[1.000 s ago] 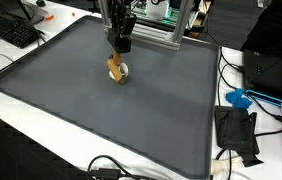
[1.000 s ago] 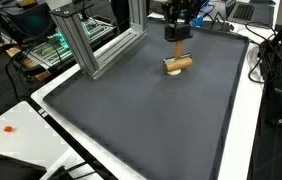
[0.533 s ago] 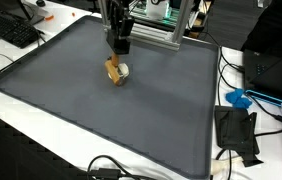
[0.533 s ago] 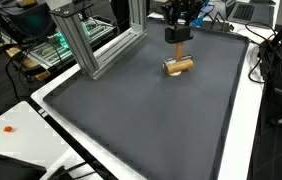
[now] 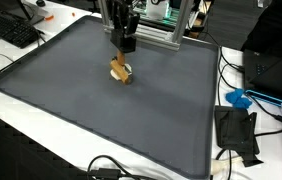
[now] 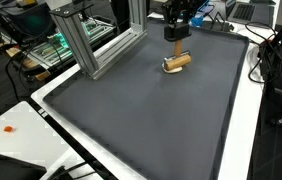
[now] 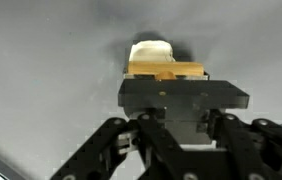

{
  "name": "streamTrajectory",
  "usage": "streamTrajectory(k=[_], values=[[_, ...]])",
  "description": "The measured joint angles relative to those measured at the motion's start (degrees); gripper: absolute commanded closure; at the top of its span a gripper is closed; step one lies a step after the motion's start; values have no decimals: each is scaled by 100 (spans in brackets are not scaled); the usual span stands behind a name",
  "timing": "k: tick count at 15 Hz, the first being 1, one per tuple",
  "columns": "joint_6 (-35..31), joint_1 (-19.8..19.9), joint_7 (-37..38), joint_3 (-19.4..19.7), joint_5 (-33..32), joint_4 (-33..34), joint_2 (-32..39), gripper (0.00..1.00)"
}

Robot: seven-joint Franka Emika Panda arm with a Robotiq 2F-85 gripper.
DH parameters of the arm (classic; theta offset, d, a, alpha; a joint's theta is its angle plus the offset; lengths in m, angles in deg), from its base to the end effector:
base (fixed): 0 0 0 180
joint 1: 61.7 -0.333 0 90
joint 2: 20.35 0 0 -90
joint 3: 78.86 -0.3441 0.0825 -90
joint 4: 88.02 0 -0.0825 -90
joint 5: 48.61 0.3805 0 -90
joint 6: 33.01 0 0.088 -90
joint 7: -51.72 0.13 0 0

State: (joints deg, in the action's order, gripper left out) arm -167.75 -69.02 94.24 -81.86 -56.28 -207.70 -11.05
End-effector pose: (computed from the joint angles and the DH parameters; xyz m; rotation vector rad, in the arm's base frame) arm 0.5768 0.1002 0.3638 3.0116 -0.7268 0.2032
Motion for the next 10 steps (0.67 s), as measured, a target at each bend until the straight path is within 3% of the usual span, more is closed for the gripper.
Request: streamTrajectory(k=[10], values=[[535, -78, -595, -124, 156, 66, -35, 78]])
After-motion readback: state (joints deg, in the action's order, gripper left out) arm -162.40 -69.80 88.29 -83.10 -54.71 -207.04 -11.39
